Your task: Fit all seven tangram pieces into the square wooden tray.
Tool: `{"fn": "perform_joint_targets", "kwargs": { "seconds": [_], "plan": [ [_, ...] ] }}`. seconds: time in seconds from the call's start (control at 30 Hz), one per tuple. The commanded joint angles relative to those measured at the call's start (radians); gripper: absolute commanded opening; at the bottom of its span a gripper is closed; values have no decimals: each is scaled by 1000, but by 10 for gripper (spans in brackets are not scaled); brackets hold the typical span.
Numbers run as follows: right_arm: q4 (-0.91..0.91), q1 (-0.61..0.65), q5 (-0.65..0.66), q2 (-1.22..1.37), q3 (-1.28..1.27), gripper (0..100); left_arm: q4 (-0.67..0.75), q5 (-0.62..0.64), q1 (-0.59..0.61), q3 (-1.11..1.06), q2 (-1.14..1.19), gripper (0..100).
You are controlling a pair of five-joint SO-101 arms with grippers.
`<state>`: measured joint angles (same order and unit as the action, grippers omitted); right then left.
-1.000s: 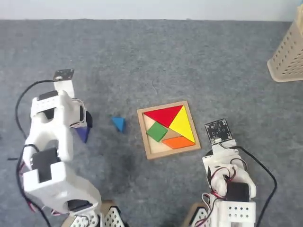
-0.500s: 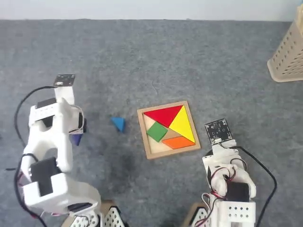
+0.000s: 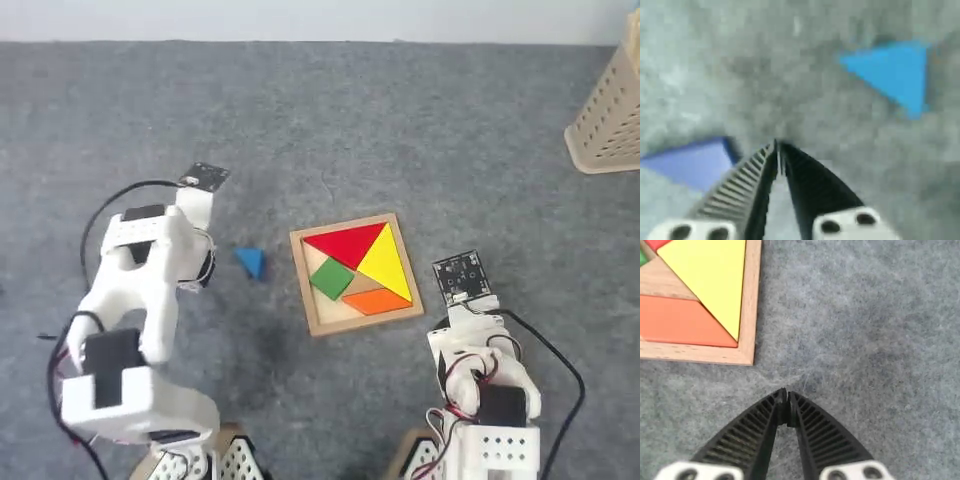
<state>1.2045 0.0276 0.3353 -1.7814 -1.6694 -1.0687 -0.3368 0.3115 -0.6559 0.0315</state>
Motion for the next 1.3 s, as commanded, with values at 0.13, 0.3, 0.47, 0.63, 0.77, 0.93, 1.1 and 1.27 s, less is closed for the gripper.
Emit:
{"fn": "perform_joint_targets", "kwargs": {
  "seconds": [0.13,0.3,0.47,0.63,0.77,0.93,1.1,1.27],
  "plan": [
    [5,-10,11,8,-15,6,-2,100,305,15,-236,41],
    [5,-10,11,8,-15,6,69,52,394,10,-164,61],
    [5,-10,11,8,-15,6,110,40,350,77,78,61],
    [5,-10,11,8,-15,6,11,-64,287,176,155,58],
    [5,-10,11,8,-15,6,8,-104,164,139,121,58],
    [5,-10,11,8,-15,6,3,-72,6,114,84,59],
    [5,-10,11,8,-15,6,-60,-48,-80,139,78,59],
    [5,-10,11,8,-15,6,-137,-25,-110,202,75,58]
  ]
}}
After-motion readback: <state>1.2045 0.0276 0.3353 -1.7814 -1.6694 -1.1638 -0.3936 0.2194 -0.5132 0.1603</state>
